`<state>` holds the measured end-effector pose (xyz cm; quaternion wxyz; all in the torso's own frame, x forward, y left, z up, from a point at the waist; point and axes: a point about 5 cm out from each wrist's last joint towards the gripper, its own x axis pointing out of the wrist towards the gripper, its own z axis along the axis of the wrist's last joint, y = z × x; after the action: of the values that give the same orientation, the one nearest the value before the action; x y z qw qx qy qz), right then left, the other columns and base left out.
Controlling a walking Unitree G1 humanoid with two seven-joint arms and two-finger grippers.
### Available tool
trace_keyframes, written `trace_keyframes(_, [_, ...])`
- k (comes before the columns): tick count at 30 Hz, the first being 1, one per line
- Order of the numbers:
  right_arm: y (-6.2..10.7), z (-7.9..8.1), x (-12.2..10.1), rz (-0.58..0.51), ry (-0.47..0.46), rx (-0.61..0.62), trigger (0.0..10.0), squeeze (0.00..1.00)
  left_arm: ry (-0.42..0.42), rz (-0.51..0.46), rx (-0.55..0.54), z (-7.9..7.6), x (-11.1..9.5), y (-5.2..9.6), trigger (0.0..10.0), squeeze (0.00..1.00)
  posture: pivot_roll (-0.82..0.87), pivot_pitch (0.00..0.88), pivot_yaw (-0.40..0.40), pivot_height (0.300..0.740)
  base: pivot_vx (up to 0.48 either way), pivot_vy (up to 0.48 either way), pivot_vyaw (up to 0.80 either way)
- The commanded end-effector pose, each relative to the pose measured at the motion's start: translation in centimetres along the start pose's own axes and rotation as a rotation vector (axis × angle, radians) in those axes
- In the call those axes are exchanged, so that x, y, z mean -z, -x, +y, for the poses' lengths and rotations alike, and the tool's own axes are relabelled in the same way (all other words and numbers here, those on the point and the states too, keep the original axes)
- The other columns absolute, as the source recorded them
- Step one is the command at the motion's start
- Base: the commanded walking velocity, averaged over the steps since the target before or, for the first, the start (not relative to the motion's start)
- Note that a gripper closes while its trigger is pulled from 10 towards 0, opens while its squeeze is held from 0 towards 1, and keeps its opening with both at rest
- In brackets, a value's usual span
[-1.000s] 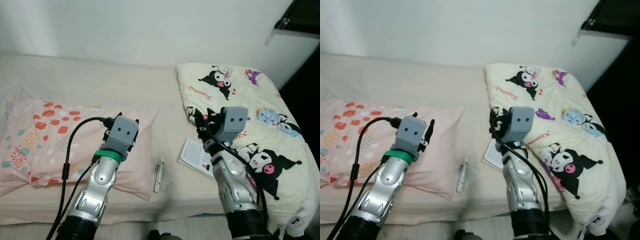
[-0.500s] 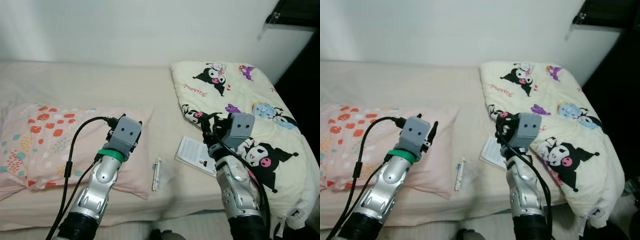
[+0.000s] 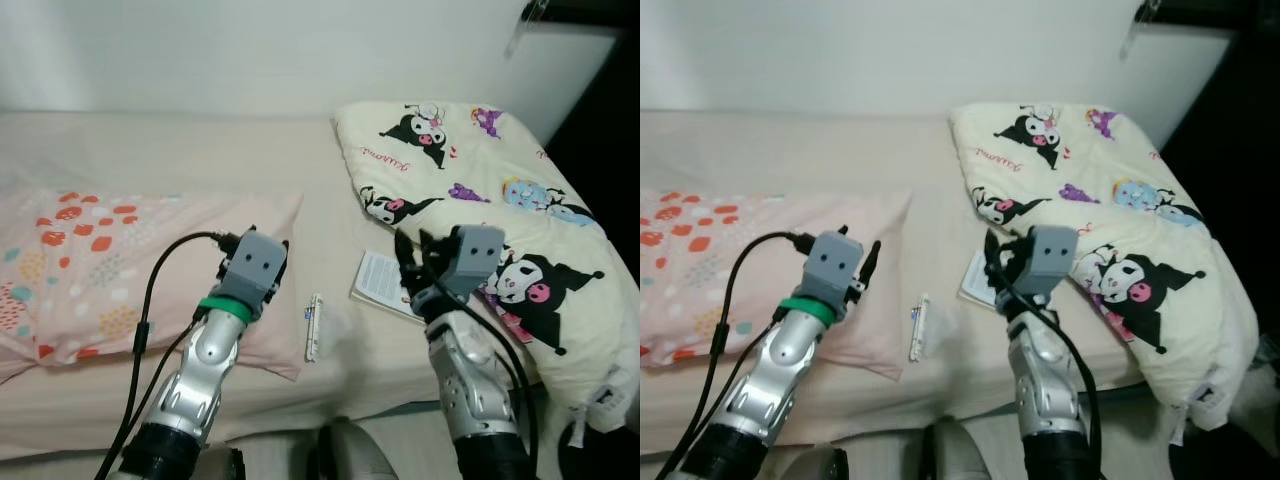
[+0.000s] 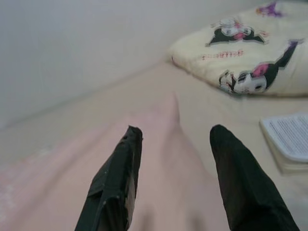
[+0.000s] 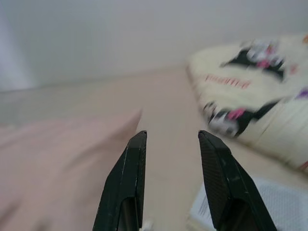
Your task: Clean up the room
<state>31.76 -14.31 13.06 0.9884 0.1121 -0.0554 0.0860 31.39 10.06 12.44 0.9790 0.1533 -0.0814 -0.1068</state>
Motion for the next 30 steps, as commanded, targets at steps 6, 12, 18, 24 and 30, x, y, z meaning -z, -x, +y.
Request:
trace_keyframes(6, [-0.1, 2.5, 1.3, 0.136, -0.176, -0.165, 10.0, 0.00, 0.003, 0.009, 0.008, 0.0, 0.2, 0.4, 10.0, 0.00, -0.09, 0.064, 0.016, 0.600, 0.000, 0.000, 0.00])
trace_keyframes(12, [-0.1, 3.7, 3.9, 0.355, -0.303, -0.215, 10.0, 0.00, 0.000, 0.009, 0.010, 0.2, 0.0, 0.6, 10.0, 0.00, -0.08, 0.094, 0.021, 0.600, 0.000, 0.000, 0.00])
trace_keyframes(18, [-0.8, 0.6, 6.5, 0.461, -0.287, 0.121, 10.0, 0.03, -0.006, 0.017, 0.010, 0.4, 0.1, 1.0, 10.0, 0.00, -0.07, 0.121, 0.026, 0.600, 0.000, 0.000, 0.00])
trace_keyframes(24, [-0.8, -0.2, 7.5, 0.532, -0.299, 0.209, 10.0, 1.00, -0.020, 0.027, 0.007, 0.9, 0.1, 1.5, 10.0, 0.00, -0.05, 0.155, 0.026, 0.600, 0.000, 0.000, 0.00])
trace_keyframes(30, [-1.2, 0.2, 8.4, 0.591, -0.265, 0.175, 10.0, 1.00, -0.028, 0.045, -0.006, 1.4, 0.2, 2.1, 10.0, 0.00, -0.04, 0.197, 0.015, 0.600, 0.000, 0.000, 0.00])
